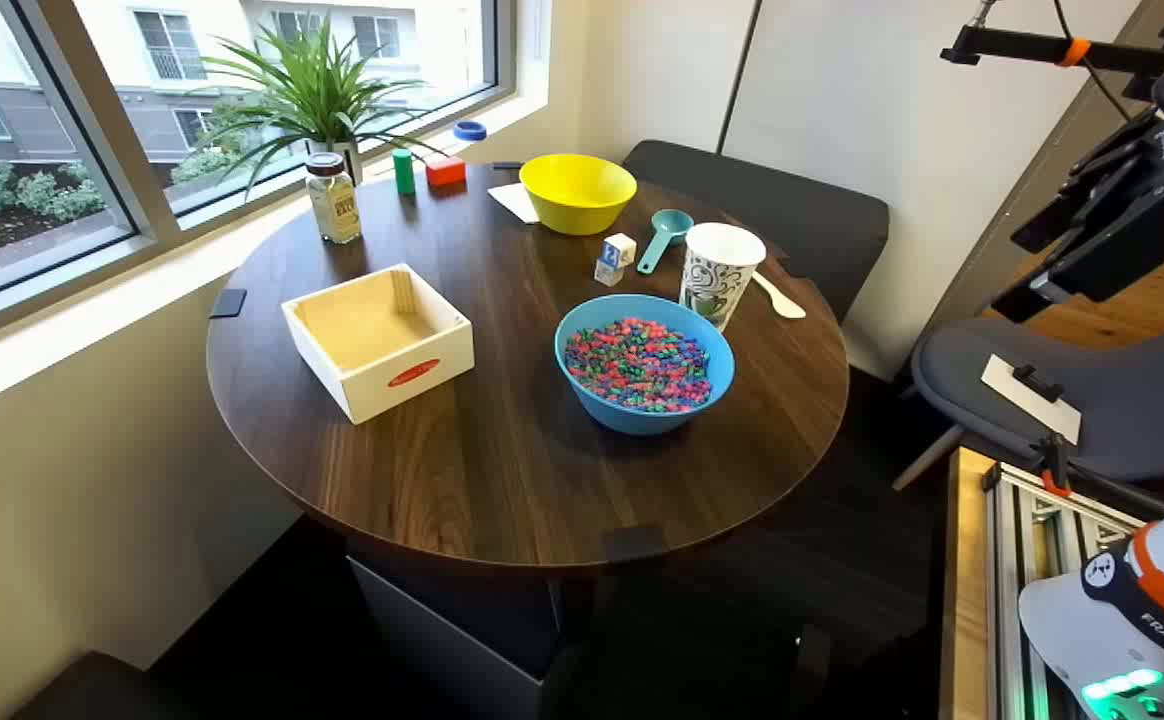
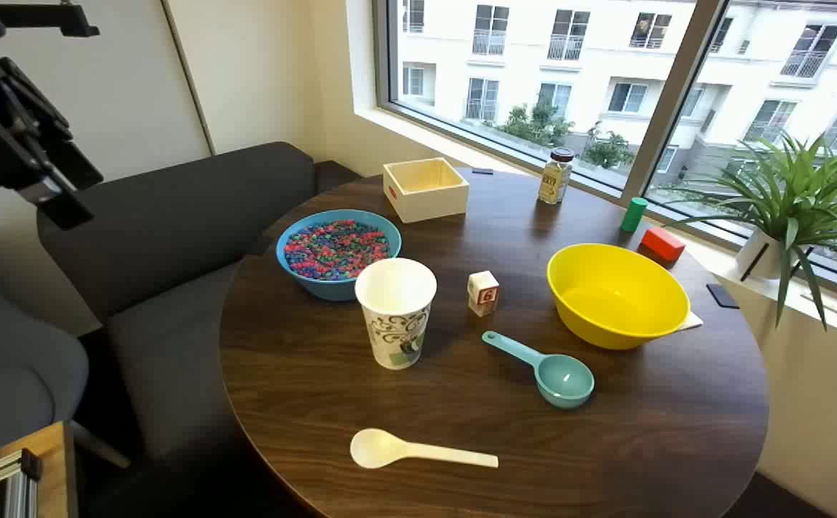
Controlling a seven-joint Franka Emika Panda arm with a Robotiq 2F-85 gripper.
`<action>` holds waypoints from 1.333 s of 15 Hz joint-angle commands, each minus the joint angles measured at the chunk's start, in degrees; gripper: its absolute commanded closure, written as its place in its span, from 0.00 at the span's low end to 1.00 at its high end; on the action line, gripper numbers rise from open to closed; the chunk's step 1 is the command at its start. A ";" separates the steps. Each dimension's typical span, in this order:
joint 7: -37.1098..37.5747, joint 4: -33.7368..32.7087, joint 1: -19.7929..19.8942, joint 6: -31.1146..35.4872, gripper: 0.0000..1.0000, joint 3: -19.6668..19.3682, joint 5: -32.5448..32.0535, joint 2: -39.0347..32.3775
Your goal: Use the cup to scoop the content in the blue bowl and pour it in the yellow bowl
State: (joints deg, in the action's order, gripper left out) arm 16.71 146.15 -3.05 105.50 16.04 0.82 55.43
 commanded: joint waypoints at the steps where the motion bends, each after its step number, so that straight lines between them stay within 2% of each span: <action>1: 0.28 -0.17 -0.41 -0.15 0.00 -0.29 -0.34 -0.17; 6: 0.28 -0.16 -0.41 -0.15 0.00 -0.29 -0.34 -0.17; 11: 4.47 -2.11 5.02 0.87 0.00 -7.14 2.16 -2.54; 16: 6.12 -6.48 10.71 1.48 0.00 -14.04 4.46 -10.35; 20: 11.75 -10.56 13.69 2.49 0.00 -15.01 8.10 -19.65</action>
State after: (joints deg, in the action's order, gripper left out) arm 23.73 139.65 8.95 107.06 0.94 5.97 43.87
